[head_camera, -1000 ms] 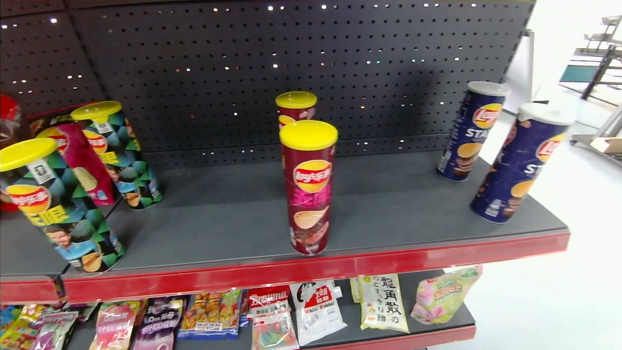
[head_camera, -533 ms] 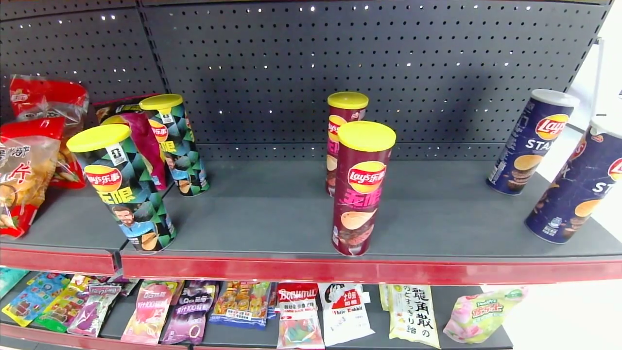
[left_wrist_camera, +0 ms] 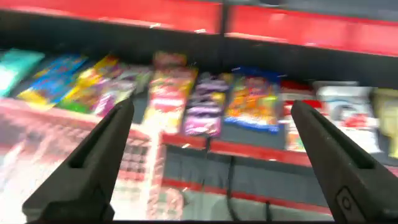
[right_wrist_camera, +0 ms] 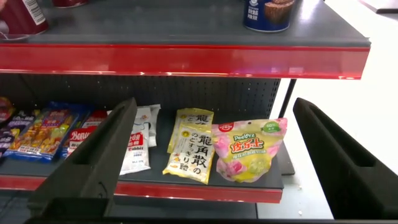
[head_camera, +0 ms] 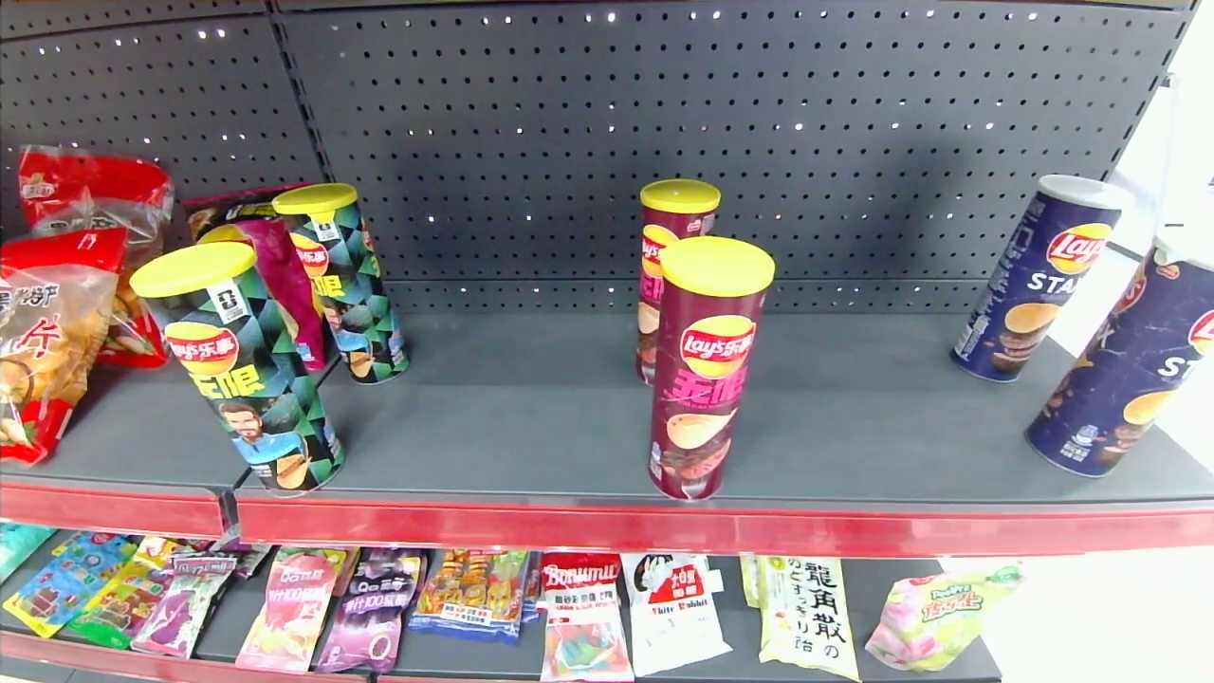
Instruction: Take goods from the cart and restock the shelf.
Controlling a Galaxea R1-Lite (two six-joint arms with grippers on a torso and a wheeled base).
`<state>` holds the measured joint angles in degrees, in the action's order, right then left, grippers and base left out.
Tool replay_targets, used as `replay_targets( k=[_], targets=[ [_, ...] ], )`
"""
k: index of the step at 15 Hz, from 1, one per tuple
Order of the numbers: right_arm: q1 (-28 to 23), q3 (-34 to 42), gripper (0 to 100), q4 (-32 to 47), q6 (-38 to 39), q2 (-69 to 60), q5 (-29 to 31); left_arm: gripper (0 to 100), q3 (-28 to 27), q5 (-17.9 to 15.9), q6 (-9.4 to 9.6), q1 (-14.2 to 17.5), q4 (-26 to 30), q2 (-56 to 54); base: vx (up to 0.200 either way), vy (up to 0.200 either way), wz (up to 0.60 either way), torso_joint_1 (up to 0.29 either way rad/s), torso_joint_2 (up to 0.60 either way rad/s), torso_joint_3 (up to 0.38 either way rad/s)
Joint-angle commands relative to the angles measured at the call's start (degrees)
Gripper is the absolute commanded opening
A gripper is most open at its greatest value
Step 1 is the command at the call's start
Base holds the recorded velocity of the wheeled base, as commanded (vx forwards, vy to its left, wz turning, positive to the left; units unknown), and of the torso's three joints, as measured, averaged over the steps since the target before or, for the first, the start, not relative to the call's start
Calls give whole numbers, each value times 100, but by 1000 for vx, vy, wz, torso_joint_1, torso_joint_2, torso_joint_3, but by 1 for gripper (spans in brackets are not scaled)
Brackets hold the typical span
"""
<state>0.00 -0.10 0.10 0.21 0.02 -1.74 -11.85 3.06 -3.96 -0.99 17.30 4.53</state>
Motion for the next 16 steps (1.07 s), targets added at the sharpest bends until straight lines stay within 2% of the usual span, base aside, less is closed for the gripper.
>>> replay_targets(
  k=[1, 2, 3, 4, 5, 6, 7, 8, 10, 11, 12, 14, 16],
  targets=[
    [0, 1, 100, -10, -3, -2, -1, 100, 763, -324, 36, 108, -1159, -436, 0, 0, 0, 0, 0, 0],
    [0, 1, 100, -1, -3, -2, -1, 100, 842, -350, 53, 108, -1326, -418, 0, 0, 0, 0, 0, 0],
    [0, 1, 100, -1, -3, -2, -1, 100, 807, -262, 71, 116, -1229, -427, 0, 0, 0, 0, 0, 0],
    [0, 1, 100, -10, -3, -2, -1, 100, 869, -69, 343, 116, -1273, -436, 0, 0, 0, 0, 0, 0],
    [0, 1, 100, -10, 6, -2, -1, 100, 948, 274, 765, 116, -1466, -436, 0, 0, 0, 0, 0, 0],
    [0, 1, 100, -10, 6, -2, -1, 100, 1132, 459, 625, 116, -1906, -436, 0, 0, 0, 0, 0, 0],
    [0, 1, 100, -10, 6, -2, -1, 100, 1185, 371, 18, 116, -1985, -436, 0, 0, 0, 0, 0, 0],
    [0, 1, 100, -10, 6, -2, -1, 100, 1185, 46, 45, 116, -1967, -436, 0, 0, 0, 0, 0, 0],
    [0, 1, 100, -10, 6, -2, -10, 100, 1167, -491, 484, 108, -1660, -418, 0, 0, 0, 0, 0, 0],
    [9, 1, 100, -1, 6, -2, -10, 100, 1159, -499, 229, 72, -1660, -322, 0, 0, 0, 0, 0, 0],
    [9, 1, 100, -10, 6, 6, -10, 100, 1167, -491, 203, 64, -1668, -295, 0, 0, 0, 0, 0, 0],
    [9, 1, 100, -1, 6, 6, -10, 100, 1185, -368, 343, 99, -1703, -436, 0, 0, 0, 0, 0, 0],
    [9, 1, 100, -1, -3, -2, -10, 100, 1185, -280, 343, 99, -1695, -436, 0, 0, 0, 0, 0, 0]
  ],
)
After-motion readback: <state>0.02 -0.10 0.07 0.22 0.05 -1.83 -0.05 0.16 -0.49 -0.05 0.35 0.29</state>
